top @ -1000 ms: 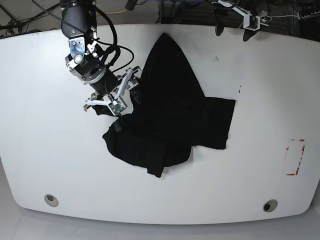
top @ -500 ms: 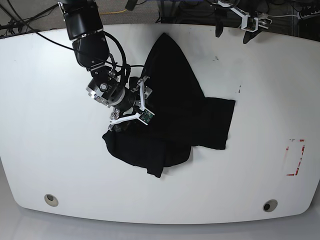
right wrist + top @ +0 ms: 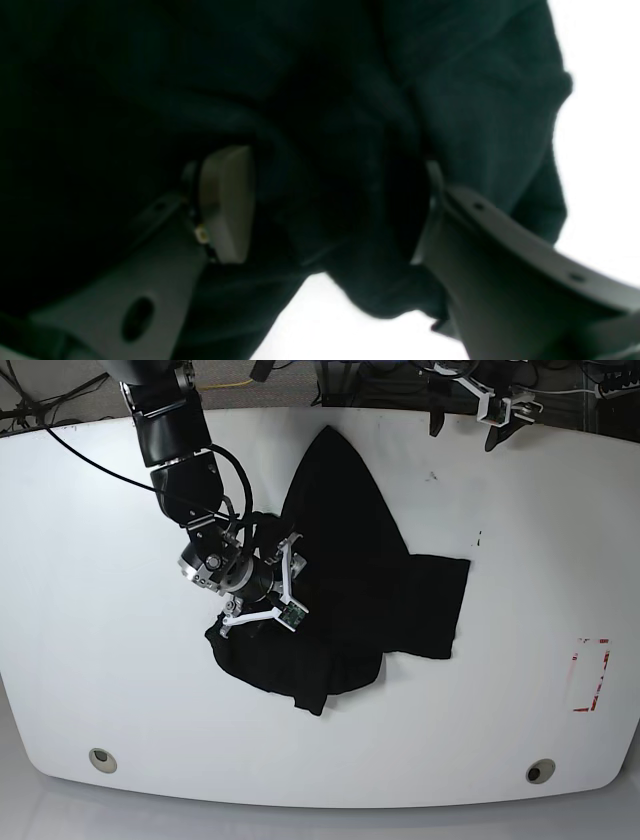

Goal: Fold the T-shirt properly
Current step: 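Lower the right gripper onto the crumpled black T-shirt and grasp it, then move the left gripper to the shirt's raised peak and grasp it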

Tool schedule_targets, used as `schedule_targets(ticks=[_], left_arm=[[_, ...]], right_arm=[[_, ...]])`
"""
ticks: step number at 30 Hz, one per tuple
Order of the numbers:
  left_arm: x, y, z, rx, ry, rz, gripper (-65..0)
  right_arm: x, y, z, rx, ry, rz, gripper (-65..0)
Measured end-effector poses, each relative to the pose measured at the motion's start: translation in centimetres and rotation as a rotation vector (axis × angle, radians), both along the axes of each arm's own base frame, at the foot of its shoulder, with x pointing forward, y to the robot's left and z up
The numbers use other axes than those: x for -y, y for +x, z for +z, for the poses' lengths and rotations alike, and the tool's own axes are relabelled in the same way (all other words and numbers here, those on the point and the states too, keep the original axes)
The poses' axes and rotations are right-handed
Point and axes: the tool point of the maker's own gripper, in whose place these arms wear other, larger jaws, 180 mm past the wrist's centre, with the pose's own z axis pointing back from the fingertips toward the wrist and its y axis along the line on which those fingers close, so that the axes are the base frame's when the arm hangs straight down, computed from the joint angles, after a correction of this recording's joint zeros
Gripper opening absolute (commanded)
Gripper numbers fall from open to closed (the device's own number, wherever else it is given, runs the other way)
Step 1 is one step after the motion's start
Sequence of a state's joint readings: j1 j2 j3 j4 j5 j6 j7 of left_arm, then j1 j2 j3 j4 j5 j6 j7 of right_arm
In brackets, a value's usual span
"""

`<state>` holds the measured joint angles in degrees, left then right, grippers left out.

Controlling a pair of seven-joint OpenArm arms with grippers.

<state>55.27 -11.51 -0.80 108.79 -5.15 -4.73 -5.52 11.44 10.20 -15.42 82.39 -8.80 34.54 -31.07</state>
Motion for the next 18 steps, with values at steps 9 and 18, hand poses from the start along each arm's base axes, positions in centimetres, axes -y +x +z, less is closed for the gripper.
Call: schedule_targets(ticks=[9,18], left_arm=[[-0.1,0.6,-0.6,-0.030,0.013,0.000,-15.0],[-0.2,1.9,-0.7,-0.028,0.022,0.000,-15.0]], right_arm=[[0.3,0.3,-0.7,-0.021,-0.004,-0.007,-30.0],[0.3,0.2,-0.8,-0.022,-0.005,-0.008,-65.0]])
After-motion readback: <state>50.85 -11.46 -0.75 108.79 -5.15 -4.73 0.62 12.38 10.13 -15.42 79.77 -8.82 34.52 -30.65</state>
